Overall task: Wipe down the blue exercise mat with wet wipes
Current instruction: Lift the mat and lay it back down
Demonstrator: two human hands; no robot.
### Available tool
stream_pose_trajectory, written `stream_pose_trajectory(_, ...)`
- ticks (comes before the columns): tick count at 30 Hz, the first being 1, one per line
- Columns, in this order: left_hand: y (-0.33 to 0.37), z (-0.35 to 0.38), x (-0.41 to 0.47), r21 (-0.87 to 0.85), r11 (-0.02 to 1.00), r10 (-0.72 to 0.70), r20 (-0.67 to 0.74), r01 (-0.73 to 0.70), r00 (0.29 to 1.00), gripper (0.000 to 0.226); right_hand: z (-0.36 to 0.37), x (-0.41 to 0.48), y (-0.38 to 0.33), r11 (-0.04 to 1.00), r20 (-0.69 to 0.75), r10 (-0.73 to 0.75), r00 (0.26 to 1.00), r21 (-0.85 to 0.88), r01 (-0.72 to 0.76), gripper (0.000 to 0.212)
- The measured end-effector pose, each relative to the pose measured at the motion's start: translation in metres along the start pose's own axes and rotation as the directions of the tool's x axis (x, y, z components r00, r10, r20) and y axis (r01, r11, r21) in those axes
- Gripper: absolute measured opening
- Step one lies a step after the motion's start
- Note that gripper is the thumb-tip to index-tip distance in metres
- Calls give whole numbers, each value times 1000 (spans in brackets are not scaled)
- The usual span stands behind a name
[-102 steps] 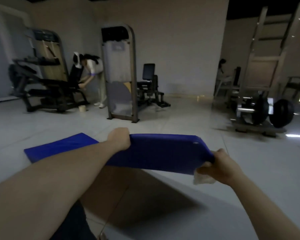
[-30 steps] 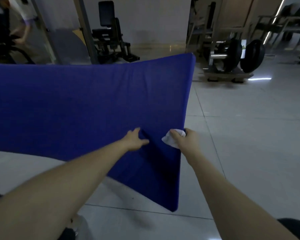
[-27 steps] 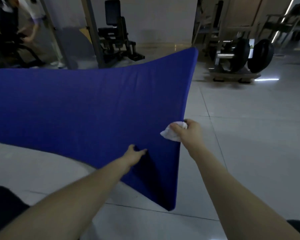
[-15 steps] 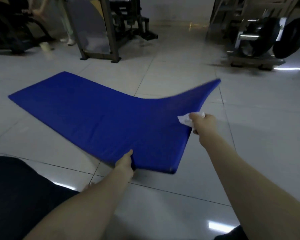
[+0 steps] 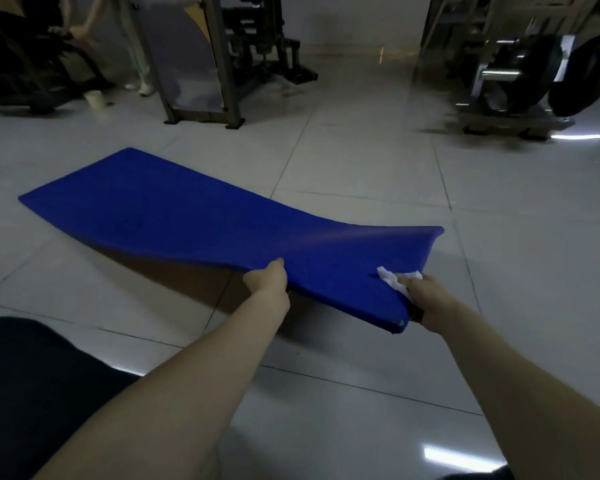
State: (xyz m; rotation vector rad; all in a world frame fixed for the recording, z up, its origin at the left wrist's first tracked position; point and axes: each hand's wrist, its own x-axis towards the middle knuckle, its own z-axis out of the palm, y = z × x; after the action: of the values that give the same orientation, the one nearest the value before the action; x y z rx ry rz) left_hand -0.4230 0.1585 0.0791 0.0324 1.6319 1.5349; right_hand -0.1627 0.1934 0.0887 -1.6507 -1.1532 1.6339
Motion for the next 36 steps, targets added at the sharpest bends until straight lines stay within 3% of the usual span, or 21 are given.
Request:
stream_pose_trajectory(3, -18, -13, -6, 23, 1000, 10, -75, -8, 997, 49, 1, 1, 20, 997, -6, 78, 997, -17, -78, 64)
stream_pose_trajectory(7, -44, -26, -9, 51, 999, 12, -110, -6, 994, 52, 1, 7, 31, 989, 33, 142, 989, -41, -141, 97)
stream_pose_trajectory(10, -50, -28, -1, 63, 998, -10, -167, 21, 986, 56, 14, 9, 25, 988, 22, 149, 989, -46, -148, 85)
stream_pose_trajectory(14, -57, -52, 42, 89, 987, -112, -239, 137, 965, 57, 51, 32, 31, 973, -13, 176, 984, -152, -176, 109)
stream_pose_trajectory(16, -69, -77, 65, 70, 976, -183, -264, 208, 947, 49, 75, 35, 41, 966, 1, 220, 976, -142, -217, 97)
stream_pose_trajectory(18, -85, -102, 91, 65, 958, -246, -319, 280, 915, 43, 97, 42, 62, 963, 37, 229, 973, -156, -221, 57)
stream_pose_trajectory(20, -100, -122, 107, 78, 939, -286, -361, 334, 888, 42, 113, 50, 86, 943, 76, 272, 959, -222, -250, 42)
stream_pose_trajectory(25, -123, -132, 112, 139, 853, -466, -234, 504, 853, 35, 145, 71, 123, 935, 112, 302, 947, -226, -272, 34)
stream_pose_trajectory(29, -149, -136, 130, 314, 782, -437, -339, 538, 833, 55, 143, 72, 136, 852, 56, 347, 936, -436, -289, 67)
stream_pose_trajectory(33, -137, -113, 108, 595, 662, -222, -425, 455, 878, 72, 118, 68, 138, 789, 69, 387, 919, -540, -292, 56)
stream_pose_trajectory(34, -130, -102, 100, 647, 649, -195, -369, 401, 909, 71, 110, 66, 131, 765, 73, 385, 920, -583, -274, 54)
stream_pose_trajectory(36, -111, -73, 86, 637, 726, -221, -142, 260, 965, 57, 96, 61, 110, 786, 55, 328, 943, -570, -240, 48)
